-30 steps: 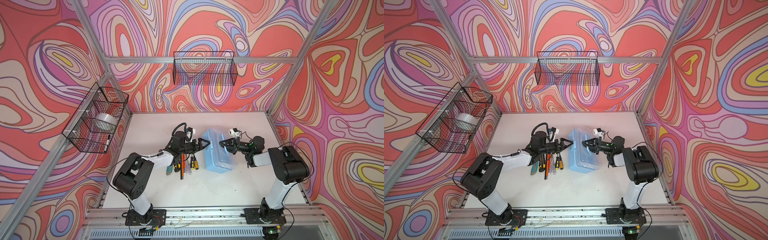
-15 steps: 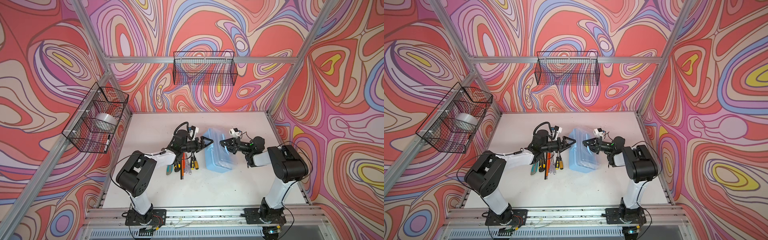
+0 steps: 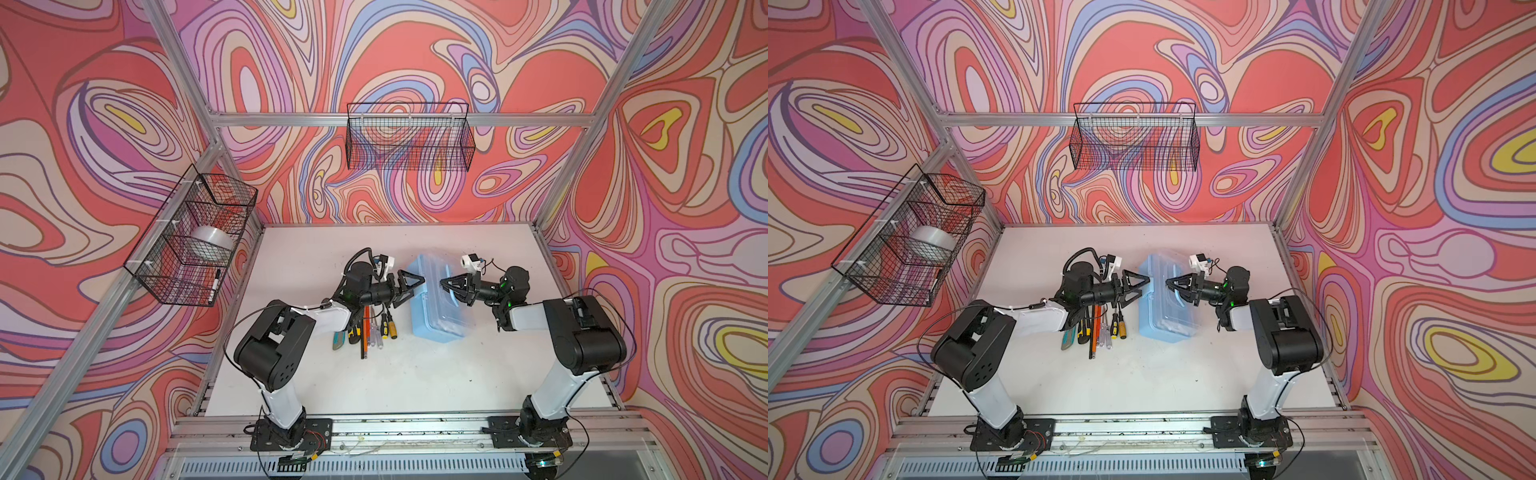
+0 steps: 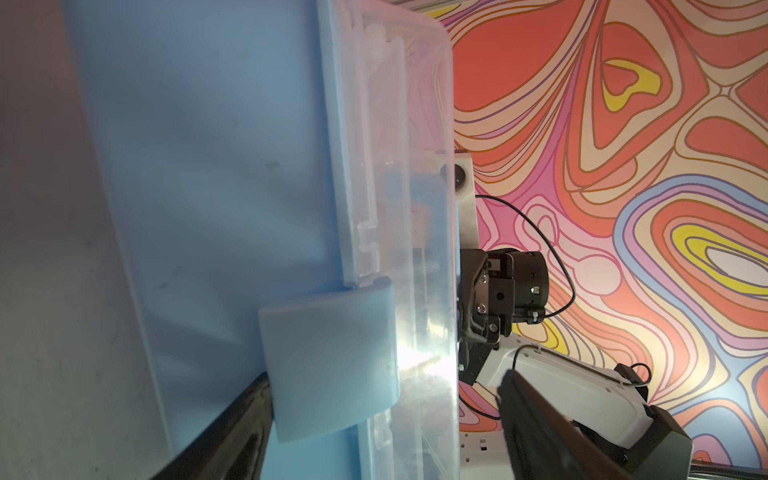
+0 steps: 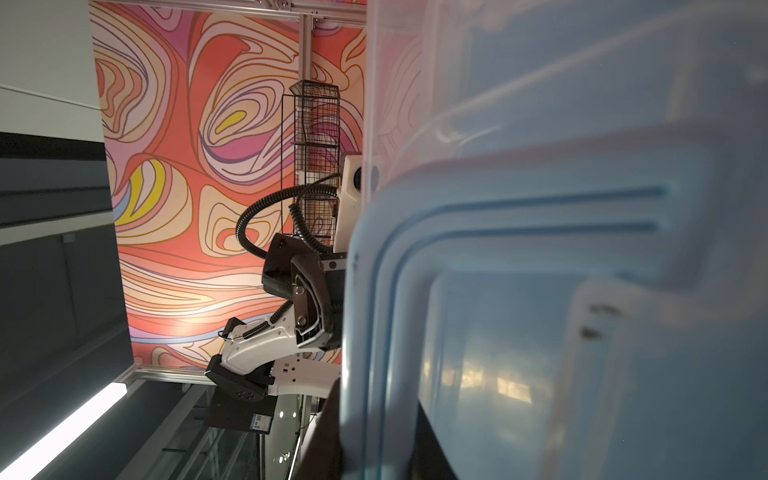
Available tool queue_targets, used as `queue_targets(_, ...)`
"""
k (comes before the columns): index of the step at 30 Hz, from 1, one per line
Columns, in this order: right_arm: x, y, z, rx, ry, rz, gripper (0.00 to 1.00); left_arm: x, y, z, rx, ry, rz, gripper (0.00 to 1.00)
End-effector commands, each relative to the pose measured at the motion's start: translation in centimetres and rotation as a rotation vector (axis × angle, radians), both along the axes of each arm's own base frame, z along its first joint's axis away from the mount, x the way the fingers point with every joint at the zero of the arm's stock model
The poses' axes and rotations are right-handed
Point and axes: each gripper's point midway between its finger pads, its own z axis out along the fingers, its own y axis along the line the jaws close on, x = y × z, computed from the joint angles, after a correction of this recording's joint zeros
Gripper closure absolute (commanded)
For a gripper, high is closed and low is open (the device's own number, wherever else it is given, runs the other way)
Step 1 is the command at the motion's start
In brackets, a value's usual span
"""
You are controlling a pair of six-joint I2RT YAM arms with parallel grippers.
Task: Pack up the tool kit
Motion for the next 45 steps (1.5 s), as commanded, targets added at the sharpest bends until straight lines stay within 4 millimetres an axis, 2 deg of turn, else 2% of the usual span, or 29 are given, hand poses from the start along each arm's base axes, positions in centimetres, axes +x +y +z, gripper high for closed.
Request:
queue_targets(1, -0.2, 0.0, -3.4, -0.116, 0.049, -0.005, 1.00, -1.1, 0.1, 10.3, -0.172, -0.288, -0.059, 0.17)
queue_targets(9, 0.1, 0.0, -4.2, -0.153, 0.067, -0.014, 1.00, -0.9, 1.0, 10.5, -0.175, -0.286, -0.038, 0.16)
queue_targets(13, -0.1, -0.3, -4.3, -0.217, 0.065, -0.027, 1.00, -0.3, 2.1, 8.4, -0.071, -0.271, 0.010, 0.15)
queue_targets(18, -0.2, -0.5, -4.5, -0.358, 0.050, -0.038, 1.00, 0.4, 3.7, 5.2, 0.182, -0.266, 0.079, 0.13)
queue_targets(22, -0.6, 0.3, -6.9, -0.490, 0.080, -0.020, 1.00, 0.6, 4.8, 4.1, 0.292, -0.279, 0.117, 0.12)
queue_targets(27, -0.9, 1.3, -9.5, -0.609, 0.113, -0.004, 1.00, 0.7, 4.9, 3.2, 0.309, -0.262, 0.122, 0.11)
queue_targets(30, -0.7, 1.5, -9.9, -0.630, 0.122, -0.014, 1.00, 0.6, 4.7, 2.9, 0.313, -0.258, 0.118, 0.11)
queue_targets(32, -0.4, 0.9, -10.5, -0.686, 0.132, -0.039, 1.00, 0.5, 4.5, 2.7, 0.319, -0.257, 0.115, 0.10)
queue_targets(35, -0.4, 1.9, -9.1, -0.603, 0.099, -0.020, 1.00, 0.4, 4.2, 2.6, 0.318, -0.256, 0.110, 0.10)
queue_targets(41, -1.3, 4.3, -3.2, -0.296, 0.028, 0.048, 1.00, 0.6, 4.1, 2.1, 0.313, -0.248, 0.115, 0.07)
queue_targets(45, -1.9, 4.8, 0.0, -0.196, -0.009, 0.082, 1.00, 0.6, 4.0, 2.1, 0.304, -0.249, 0.121, 0.04)
